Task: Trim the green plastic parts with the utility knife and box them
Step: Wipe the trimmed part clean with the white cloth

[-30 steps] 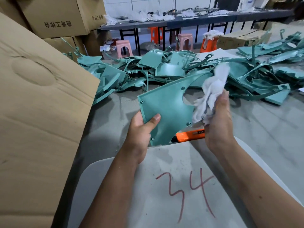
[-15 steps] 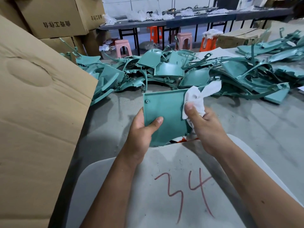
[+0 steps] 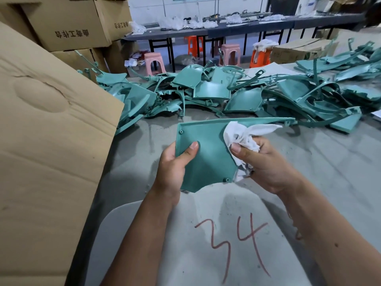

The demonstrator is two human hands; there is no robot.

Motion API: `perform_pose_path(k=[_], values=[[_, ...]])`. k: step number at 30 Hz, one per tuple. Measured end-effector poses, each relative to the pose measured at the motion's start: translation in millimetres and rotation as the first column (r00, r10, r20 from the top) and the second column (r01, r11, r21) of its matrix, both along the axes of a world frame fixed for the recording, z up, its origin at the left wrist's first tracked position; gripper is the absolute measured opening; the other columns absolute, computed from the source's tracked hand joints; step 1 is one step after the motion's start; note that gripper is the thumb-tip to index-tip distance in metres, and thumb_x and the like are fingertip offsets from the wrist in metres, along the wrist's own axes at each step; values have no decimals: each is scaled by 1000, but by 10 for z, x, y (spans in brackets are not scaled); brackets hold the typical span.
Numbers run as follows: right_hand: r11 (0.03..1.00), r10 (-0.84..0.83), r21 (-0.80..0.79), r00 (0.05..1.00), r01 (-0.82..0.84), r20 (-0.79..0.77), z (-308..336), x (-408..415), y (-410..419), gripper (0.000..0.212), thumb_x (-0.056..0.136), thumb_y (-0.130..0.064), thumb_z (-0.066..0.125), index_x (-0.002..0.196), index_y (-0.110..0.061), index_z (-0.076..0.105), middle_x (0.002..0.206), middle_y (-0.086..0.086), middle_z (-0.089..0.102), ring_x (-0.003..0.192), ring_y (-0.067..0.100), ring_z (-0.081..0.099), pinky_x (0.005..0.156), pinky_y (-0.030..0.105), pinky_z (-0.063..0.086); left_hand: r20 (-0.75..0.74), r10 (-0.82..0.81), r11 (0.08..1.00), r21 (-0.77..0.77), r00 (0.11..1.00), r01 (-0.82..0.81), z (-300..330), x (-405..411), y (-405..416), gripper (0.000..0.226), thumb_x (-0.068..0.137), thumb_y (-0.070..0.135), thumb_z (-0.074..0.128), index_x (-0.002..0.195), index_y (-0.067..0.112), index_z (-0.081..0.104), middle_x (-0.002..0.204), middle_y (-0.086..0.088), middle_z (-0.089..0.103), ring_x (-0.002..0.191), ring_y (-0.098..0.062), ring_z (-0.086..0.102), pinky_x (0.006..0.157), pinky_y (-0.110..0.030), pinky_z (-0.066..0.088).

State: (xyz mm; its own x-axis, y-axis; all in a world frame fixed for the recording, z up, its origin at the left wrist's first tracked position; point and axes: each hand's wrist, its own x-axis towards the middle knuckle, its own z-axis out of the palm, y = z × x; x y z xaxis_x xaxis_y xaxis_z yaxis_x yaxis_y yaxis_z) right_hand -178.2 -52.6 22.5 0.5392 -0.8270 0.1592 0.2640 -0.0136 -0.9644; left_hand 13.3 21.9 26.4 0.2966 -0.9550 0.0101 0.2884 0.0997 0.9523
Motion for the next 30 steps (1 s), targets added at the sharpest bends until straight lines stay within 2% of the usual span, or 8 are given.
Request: perform_pose_path(k=[3, 6, 8, 12, 19, 23, 27, 30], values=[[969, -244, 68, 967, 240, 77, 42, 21, -49, 32, 81, -48, 76, 94, -19, 80, 95, 11, 75, 76, 25, 70, 70, 36, 56, -124, 65, 998, 20, 990, -63, 28, 33, 6, 17, 96, 26, 66, 108, 19, 75, 106, -3, 78, 91, -18, 76, 65, -32, 60], [947, -254, 276, 904, 161, 345, 78, 118, -53, 69, 86, -60, 51, 134, -11, 63, 133, 18, 66, 110, 28, 71, 87, 42, 61, -119, 120, 992, 41, 986, -116, 5, -1, -12, 12, 97, 23, 66, 106, 17, 73, 103, -4, 79, 90, -19, 77, 65, -32, 60], [941, -206, 329, 907, 80, 366, 75, 244, 22, 87, 83, -70, 45, 145, -9, 54, 144, 18, 61, 130, 32, 62, 106, 53, 52, -93, 91, 994, 69, 991, -85, -37, -103, -22, 11, 99, 24, 65, 105, 18, 72, 103, -4, 79, 92, -23, 76, 68, -37, 63], [926, -318, 291, 913, 242, 254, 48, 310, 99, 48, 87, -45, 64, 121, -11, 69, 114, 11, 77, 96, 27, 77, 70, 42, 63, 6, 42, 997, 60, 999, -43, -93, -195, -43, 12, 99, 25, 66, 108, 18, 71, 107, -6, 78, 101, -30, 74, 83, -45, 61], [880, -439, 351, 830, 320, 344, 68, 221, 30, 29, 79, -27, 73, 105, -17, 68, 94, 6, 75, 74, 21, 71, 66, 35, 62, 29, -44, 988, 151, 999, 39, -48, -161, -65, 11, 98, 33, 67, 99, 26, 76, 104, 0, 79, 90, -19, 76, 61, -32, 58], [821, -547, 449, 713, 354, 438, 72, 34, -200, 15, 92, -24, 61, 96, -13, 52, 58, -1, 51, 38, 3, 40, 35, 14, 24, -69, -32, 979, 200, 997, 45, -18, -63, -33, 16, 96, 30, 67, 104, 19, 77, 104, -1, 79, 87, -17, 77, 58, -27, 57], [785, -589, 489, 705, 381, 396, 39, -22, -236, 13, 99, -21, 62, 94, -10, 58, 77, 10, 63, 49, 10, 61, 36, 16, 36, -88, -6, 972, 233, 996, 26, 8, -14, -22, 20, 96, 31, 68, 108, 16, 74, 98, -1, 80, 79, -15, 77, 53, -26, 55], [707, -707, 121, 702, 697, 88, -70, -109, -276, 20, 92, -22, 78, 94, -4, 71, 82, 7, 73, 67, 15, 65, 58, 31, 51, -188, 72, 974, 224, 980, -28, 29, 81, -2, 27, 92, 35, 68, 114, 19, 70, 91, 2, 80, 83, -19, 72, 65, -29, 53]])
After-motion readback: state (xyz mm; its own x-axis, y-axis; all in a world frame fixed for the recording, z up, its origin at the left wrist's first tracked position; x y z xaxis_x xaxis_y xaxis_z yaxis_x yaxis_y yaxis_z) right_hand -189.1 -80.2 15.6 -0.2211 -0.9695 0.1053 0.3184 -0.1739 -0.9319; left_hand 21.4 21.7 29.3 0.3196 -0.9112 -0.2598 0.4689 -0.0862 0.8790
